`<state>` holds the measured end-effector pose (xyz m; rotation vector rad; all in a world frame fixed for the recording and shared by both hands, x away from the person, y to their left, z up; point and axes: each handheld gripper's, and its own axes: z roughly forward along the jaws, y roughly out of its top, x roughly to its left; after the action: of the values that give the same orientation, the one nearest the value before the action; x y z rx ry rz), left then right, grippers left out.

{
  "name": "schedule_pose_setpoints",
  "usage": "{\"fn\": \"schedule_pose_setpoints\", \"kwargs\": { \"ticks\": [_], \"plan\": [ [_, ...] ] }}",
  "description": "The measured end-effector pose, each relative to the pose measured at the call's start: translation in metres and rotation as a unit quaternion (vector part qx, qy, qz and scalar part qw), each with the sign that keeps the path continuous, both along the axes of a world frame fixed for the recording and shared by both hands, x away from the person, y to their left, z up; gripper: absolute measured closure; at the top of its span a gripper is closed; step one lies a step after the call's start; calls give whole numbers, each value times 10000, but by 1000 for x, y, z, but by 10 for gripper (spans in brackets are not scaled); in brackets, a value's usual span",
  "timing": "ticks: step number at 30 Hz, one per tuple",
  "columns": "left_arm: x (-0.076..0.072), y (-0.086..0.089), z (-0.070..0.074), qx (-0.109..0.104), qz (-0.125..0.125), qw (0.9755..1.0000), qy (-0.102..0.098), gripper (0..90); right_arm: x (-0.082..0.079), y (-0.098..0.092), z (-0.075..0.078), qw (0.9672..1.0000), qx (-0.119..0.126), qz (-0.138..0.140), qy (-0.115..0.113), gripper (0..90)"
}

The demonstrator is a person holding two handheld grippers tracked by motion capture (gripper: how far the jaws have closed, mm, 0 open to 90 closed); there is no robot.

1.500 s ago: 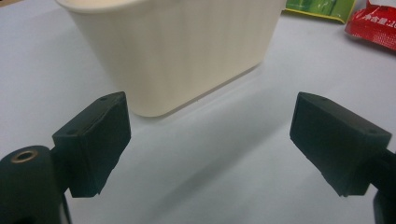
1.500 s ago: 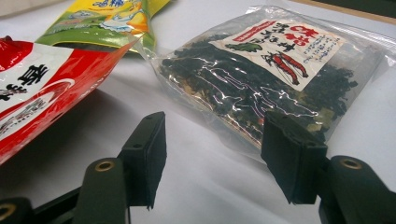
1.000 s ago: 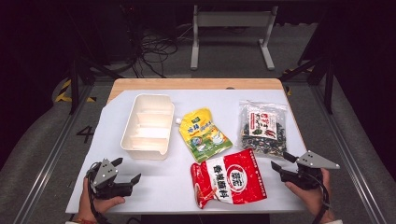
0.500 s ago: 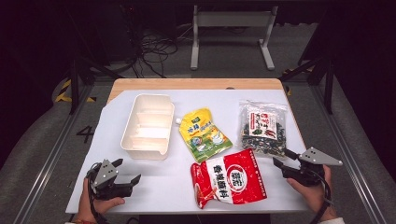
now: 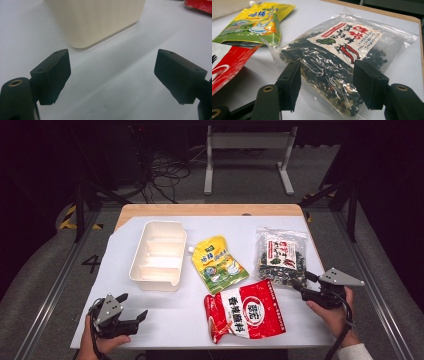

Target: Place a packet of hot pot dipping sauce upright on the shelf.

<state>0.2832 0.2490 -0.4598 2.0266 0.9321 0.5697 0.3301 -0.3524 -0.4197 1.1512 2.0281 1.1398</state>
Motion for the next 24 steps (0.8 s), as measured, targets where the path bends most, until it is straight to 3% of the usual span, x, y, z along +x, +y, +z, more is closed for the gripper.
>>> {"fn": "schedule_pose_setpoints", "kwargs": {
  "ticks": [11, 24],
  "plan": [
    [1, -2, -1, 58, -85, 9999, 22, 147, 18, -7, 0, 9999, -53, -135, 68, 386],
    [2, -4, -2, 88, -151, 9998, 41, 148, 47, -23, -7, 9988, -1, -314, 374, 359]
  ]
}}
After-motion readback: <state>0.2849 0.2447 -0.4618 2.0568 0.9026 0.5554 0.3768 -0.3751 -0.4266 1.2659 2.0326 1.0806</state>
